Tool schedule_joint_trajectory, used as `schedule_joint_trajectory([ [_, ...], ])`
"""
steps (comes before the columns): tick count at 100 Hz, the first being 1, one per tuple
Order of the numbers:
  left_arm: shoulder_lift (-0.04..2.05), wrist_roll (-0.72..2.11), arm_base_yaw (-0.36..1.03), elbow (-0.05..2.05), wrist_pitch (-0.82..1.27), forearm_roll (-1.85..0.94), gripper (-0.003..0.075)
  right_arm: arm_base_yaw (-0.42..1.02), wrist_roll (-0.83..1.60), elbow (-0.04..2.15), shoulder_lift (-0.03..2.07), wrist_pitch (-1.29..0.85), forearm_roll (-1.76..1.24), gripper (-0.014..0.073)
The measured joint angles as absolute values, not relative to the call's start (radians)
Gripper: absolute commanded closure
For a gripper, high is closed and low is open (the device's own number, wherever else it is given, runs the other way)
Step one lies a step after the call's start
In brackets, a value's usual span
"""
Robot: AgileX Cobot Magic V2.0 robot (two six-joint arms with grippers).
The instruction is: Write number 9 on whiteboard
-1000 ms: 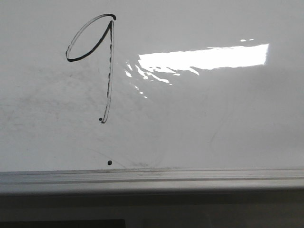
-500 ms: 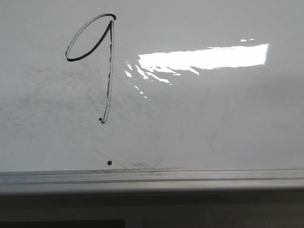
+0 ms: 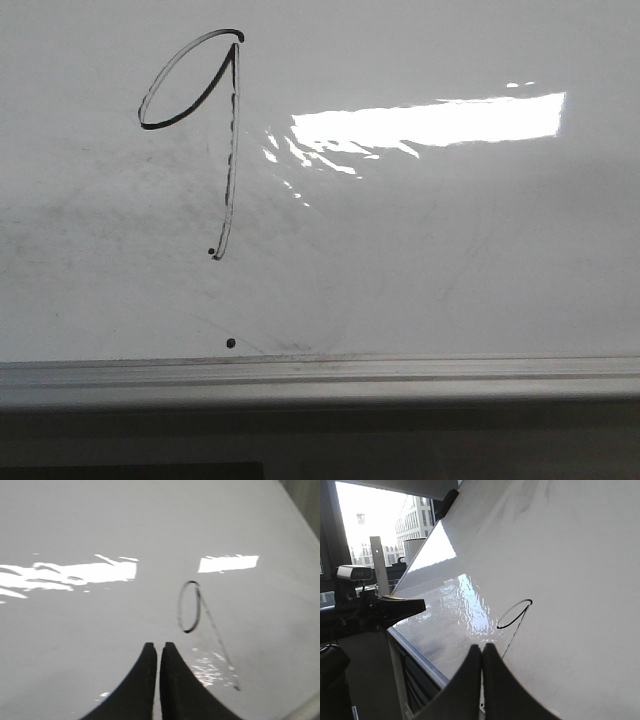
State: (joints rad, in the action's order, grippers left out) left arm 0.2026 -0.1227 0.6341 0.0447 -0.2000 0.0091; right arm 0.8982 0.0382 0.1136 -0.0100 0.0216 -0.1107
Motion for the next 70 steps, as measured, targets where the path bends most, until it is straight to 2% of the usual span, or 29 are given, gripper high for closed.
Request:
schedule_joint_trajectory([
  [12,0.203,-0.123,0.493,0.045,-0.189,0.009,0.0741,0.898,0.038,0.114,-0.010,0.022,-0.111,0.0657],
  [37,0.185,-0.123,0.305,0.017,-0.171,0.013,0.0741,0.898,0.038,0.114,-0.010,0.022,-0.111,0.0657],
  [70,-0.005,-0.123,0.119,0.007,0.195,0.031,0.0741,0.898,0.038,0.114,-0.010,0.022,-0.111,0.0657],
])
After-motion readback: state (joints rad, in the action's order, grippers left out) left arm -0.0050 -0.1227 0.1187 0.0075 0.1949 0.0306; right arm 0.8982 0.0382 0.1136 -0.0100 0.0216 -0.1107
